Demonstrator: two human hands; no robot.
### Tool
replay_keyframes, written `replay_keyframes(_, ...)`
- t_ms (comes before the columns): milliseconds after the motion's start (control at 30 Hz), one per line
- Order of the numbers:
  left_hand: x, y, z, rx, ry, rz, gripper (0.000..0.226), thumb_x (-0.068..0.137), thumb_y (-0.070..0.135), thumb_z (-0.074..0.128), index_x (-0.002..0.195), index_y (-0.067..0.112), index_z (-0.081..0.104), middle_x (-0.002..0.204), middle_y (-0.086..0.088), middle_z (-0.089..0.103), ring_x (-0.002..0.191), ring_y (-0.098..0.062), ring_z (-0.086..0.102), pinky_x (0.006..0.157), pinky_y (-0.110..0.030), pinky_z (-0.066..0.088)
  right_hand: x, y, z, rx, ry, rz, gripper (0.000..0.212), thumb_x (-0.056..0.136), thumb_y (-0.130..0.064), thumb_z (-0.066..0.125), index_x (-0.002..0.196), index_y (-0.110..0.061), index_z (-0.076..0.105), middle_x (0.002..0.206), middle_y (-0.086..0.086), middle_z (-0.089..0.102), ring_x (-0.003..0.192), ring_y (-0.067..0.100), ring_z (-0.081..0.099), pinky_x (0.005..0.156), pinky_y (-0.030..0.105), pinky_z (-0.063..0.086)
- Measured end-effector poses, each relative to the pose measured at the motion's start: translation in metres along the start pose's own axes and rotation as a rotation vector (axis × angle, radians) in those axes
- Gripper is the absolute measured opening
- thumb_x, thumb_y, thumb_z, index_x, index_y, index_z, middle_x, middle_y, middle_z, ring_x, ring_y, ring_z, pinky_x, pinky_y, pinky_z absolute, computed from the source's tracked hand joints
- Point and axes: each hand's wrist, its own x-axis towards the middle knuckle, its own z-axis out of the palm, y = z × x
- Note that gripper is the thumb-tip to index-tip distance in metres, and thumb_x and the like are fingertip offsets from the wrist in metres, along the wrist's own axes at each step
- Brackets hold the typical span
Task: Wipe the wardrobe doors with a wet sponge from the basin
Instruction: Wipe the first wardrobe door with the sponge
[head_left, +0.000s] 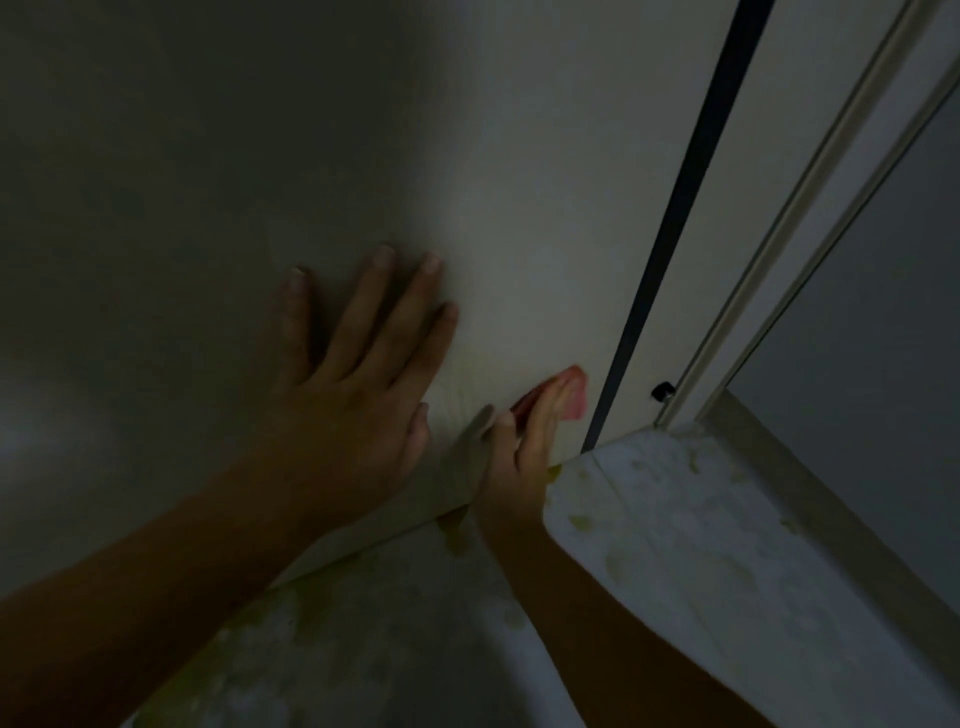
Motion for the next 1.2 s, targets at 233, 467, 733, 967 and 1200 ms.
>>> replay_keyframes(233,-0.004,0.008,0.011,0.004,0.008,-0.014,0.075,0.087,0.027,0.058,0.157,0.013,0.035,0.169,-0.013,0.011,0.157,-0.033,-0.003,0.119,-0.068,-0.009,0.003,0.049,0.004,-0.163,0.059,0.432,0.079,0.102,-0.055,0.044,0.161,-0.032,-0.004,0.167,0.016,0.018,0.154,0.035,0.017,0.127,0.046,0.011)
replay_keyframes(467,-0.004,0.002,0.015,-0.027,-0.046,-0.002,0.078,0.090,0.035,0.053,0.161,0.017,0.025,0.171,-0.010,-0.001,0.157,-0.031,-0.012,0.117,-0.076,0.000,0.022,0.070,-0.009,-0.067,0.208,0.390,0.084,0.099,-0.068,0.028,0.164,-0.019,0.006,0.167,0.021,0.018,0.152,0.040,0.020,0.126,0.046,0.005)
replay_keyframes(733,-0.006,0.001,0.018,-0.062,-0.056,-0.003,0.075,0.094,0.035,0.051,0.161,0.015,0.025,0.170,-0.008,-0.006,0.156,-0.029,-0.015,0.116,-0.078,0.005,0.029,0.106,-0.011,-0.076,0.177,0.360,0.100,0.083,-0.084,0.023,0.160,-0.020,0.019,0.165,0.012,0.024,0.153,0.031,0.021,0.128,0.045,0.011)
replay_keyframes(967,-0.006,0.002,0.013,-0.002,-0.063,-0.002,0.077,0.093,0.037,0.051,0.161,0.013,0.023,0.170,-0.008,-0.005,0.155,-0.028,-0.017,0.117,-0.068,-0.012,-0.012,0.098,0.019,-0.132,-0.083,0.336,0.094,0.089,-0.075,0.035,0.161,-0.025,0.003,0.162,0.025,0.026,0.144,0.042,0.036,0.122,0.055,0.028)
replay_keyframes(1200,-0.005,-0.008,0.002,0.006,-0.059,0.052,0.074,0.092,0.032,0.051,0.159,0.011,0.028,0.171,-0.009,0.007,0.157,-0.027,-0.007,0.120,-0.059,-0.015,0.013,0.104,0.008,-0.194,0.233,0.294,0.097,0.093,-0.081,0.011,0.160,-0.012,0.019,0.163,0.019,0.028,0.153,0.037,0.023,0.123,0.056,0.020)
